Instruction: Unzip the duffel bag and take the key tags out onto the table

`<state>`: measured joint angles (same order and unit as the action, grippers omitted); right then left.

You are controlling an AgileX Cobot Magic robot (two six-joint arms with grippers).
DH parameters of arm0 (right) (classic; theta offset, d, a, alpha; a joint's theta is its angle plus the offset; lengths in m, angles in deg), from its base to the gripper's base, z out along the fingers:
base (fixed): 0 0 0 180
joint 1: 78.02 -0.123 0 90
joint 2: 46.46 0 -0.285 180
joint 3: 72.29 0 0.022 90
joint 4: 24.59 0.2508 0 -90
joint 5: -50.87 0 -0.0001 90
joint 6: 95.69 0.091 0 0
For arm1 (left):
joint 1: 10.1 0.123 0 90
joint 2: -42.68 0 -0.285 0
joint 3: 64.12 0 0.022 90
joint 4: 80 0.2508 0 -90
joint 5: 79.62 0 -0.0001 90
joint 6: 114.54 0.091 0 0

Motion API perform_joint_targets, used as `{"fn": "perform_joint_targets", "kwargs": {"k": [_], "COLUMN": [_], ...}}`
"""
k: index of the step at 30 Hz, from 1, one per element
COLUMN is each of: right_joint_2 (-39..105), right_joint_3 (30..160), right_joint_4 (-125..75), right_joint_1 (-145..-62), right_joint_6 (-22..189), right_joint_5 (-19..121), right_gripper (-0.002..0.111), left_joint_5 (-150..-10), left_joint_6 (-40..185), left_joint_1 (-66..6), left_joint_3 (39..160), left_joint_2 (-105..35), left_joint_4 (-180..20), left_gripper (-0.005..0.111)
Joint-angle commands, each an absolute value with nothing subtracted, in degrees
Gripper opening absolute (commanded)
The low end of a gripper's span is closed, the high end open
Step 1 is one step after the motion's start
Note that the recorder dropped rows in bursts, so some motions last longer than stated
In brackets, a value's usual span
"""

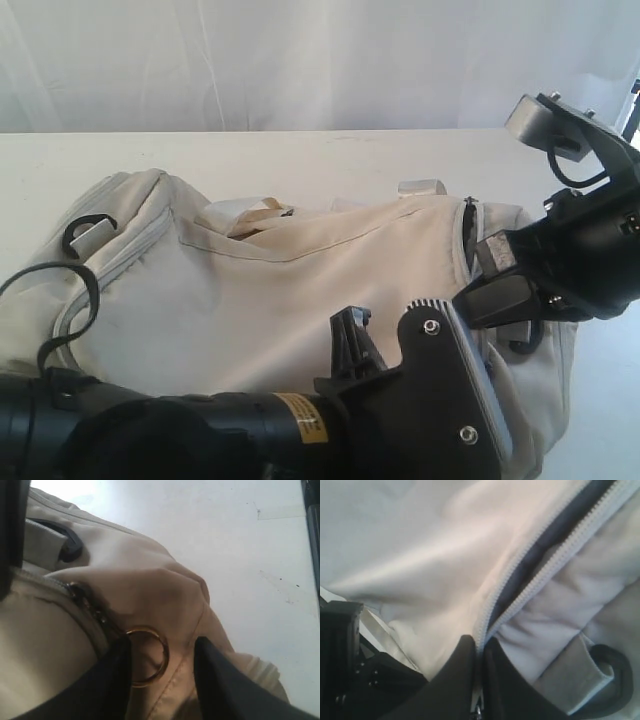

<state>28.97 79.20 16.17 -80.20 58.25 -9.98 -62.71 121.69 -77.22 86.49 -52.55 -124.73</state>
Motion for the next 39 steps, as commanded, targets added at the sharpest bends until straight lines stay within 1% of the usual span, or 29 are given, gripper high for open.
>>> {"fn": "perform_joint_targets", "kwargs": {"k": [1, 3, 4, 6, 8, 19, 21, 22, 26, 28, 29, 32, 34, 38, 39], "right_joint_2": [28.81, 28.81, 28.81, 28.81, 28.81, 28.81, 28.81, 28.81, 28.81, 28.81, 28.81, 28.81, 28.81, 28.81, 28.81], "right_joint_3": [79.3, 79.3, 79.3, 79.3, 79.3, 79.3, 79.3, 79.3, 79.3, 79.3, 79.3, 79.3, 79.3, 79.3, 79.3], "right_joint_4": [17.27, 17.49, 17.49, 17.72, 17.97, 19.64, 19.64, 19.64, 19.64, 19.53, 19.53, 19.53, 19.53, 19.42, 19.42], "right_joint_1": [-80.31, -80.31, -80.31, -80.31, -80.31, -80.31, -80.31, -80.31, -80.31, -80.31, -80.31, -80.31, -80.31, -80.31, -80.31], "right_joint_6": [57.37, 57.37, 57.37, 57.37, 57.26, 56.06, 56.06, 56.06, 55.9, 55.91, 55.91, 55.91, 55.91, 55.87, 55.87], "right_joint_5": [-11.39, -11.74, -11.74, -11.85, -11.96, -12.85, -12.85, -12.84, -12.84, -12.84, -12.84, -12.84, -12.84, -12.62, -12.62], "right_gripper": [0.001, 0.001, 0.001, 0.001, 0.001, 0.001, 0.001, 0.001, 0.001, 0.001, 0.001, 0.001, 0.001, 0.001, 0.001], "left_joint_5": [-60.09, -60.09, -60.09, -60.21, -60.34, -62.4, -61.58, -61.28, -61.06, -61.06, -61.01, -60.85, -61.21, -61.66, -61.66], "left_joint_6": [124.63, 125.86, 125.86, 125.86, 125.86, 125.71, 125.71, 125.71, 125.71, 125.71, 125.71, 125.36, 125.23, 122.54, 121.49], "left_joint_1": [-77.07, -77.07, -76.78, -76.07, -76.01, -75.89, -75.89, -75.89, -75.89, -75.89, -75.89, -75.89, -75.89, -75.89, -75.89], "left_joint_3": [86.72, 86.72, 86.72, 86.72, 86.72, 86.72, 86.72, 86.72, 86.72, 86.72, 86.72, 86.72, 86.72, 86.72, 86.72], "left_joint_2": [-52.55, -52.55, -52.55, -52.55, -52.55, -55.16, -55.16, -55.16, -55.16, -55.16, -55.16, -55.16, -55.05, -55.05, -55.05], "left_joint_4": [-125.72, -126.07, -126.33, -127.12, -127.12, -127.12, -127.27, -127.4, -127.4, -127.4, -127.4, -127.52, -127.51, -127.51, -127.51], "left_gripper": [0.046, 0.046, 0.048, 0.058, 0.062, 0.059, 0.056, 0.052, 0.031, 0.025, 0.023, 0.024, 0.032, 0.06, 0.065]}}
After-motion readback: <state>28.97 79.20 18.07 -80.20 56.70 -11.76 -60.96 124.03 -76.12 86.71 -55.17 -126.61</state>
